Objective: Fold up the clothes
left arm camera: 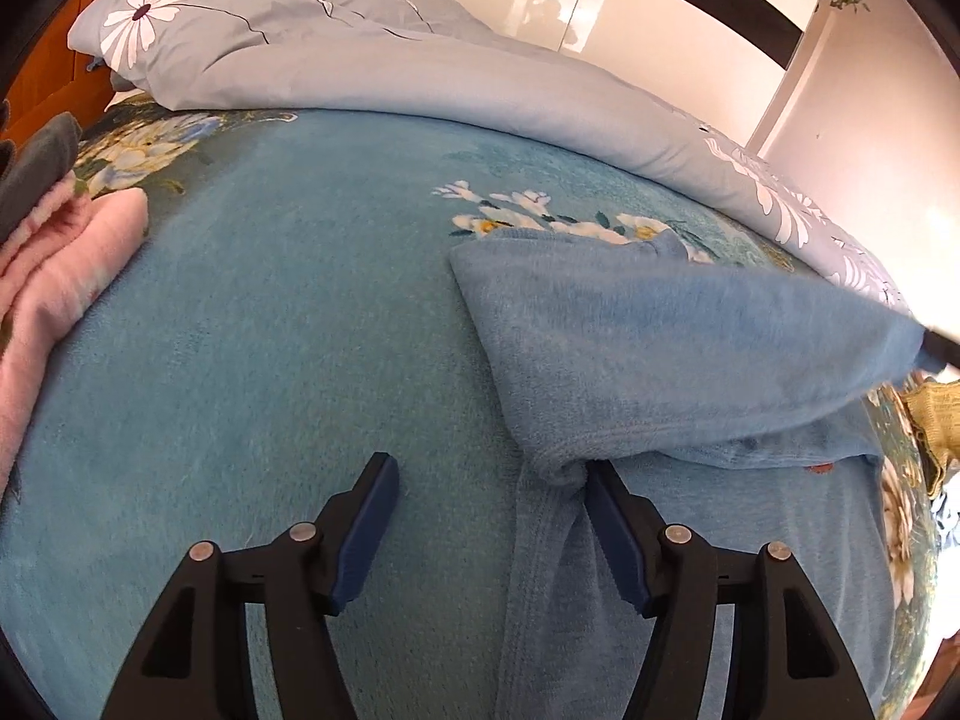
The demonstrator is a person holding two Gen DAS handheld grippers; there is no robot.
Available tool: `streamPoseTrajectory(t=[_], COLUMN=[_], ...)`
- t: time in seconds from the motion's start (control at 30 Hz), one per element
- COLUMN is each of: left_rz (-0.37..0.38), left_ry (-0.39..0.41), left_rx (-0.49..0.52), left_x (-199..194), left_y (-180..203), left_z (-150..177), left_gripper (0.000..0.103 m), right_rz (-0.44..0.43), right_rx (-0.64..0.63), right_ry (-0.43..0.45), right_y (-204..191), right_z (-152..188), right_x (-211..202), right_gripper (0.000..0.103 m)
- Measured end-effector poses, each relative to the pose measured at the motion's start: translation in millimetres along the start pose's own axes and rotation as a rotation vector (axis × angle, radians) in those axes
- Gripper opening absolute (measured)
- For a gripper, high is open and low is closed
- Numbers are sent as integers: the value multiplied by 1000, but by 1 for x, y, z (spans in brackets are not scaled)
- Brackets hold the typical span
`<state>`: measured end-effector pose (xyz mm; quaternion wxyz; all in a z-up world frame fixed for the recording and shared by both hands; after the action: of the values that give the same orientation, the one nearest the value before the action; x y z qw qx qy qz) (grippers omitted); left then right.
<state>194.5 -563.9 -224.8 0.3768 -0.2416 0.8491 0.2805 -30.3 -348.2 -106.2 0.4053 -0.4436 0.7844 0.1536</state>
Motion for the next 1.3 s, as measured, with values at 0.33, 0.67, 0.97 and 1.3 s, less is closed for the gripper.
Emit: streamPoseTrajectory(t=[0.33, 0.67, 0.97, 1.3], left_rz=[27, -23, -6, -19], left_ry=[28, 31, 38, 45], left_rx=[-105, -56, -78, -67], left_x=[-5, -4, -5, -6], left_y=[-16, -6, -9, -6], left_z=[2, 6, 6, 7], left_gripper=[68, 68, 68, 68], right_rz=[7, -138, -60, -31], right_rx=[35, 266, 214, 142], right_ry=[-180, -66, -107, -88], right_y=[31, 61, 47, 43], right_z=[89, 60, 57, 50], right_x=[25, 18, 44, 26], right_gripper=[6, 29, 26, 6])
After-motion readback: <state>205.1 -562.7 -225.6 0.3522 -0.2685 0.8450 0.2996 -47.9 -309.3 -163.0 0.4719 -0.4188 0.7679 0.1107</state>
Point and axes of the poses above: each gripper's, at about its wrist camera, not at the fingertips, and x roughly the way its jaws point, y to its right, z to its underside, the point moved 3 cm from there along x, roughly the way its jaws point, and after that the axes turned 3 degrees about z, right-handed, at the moved point
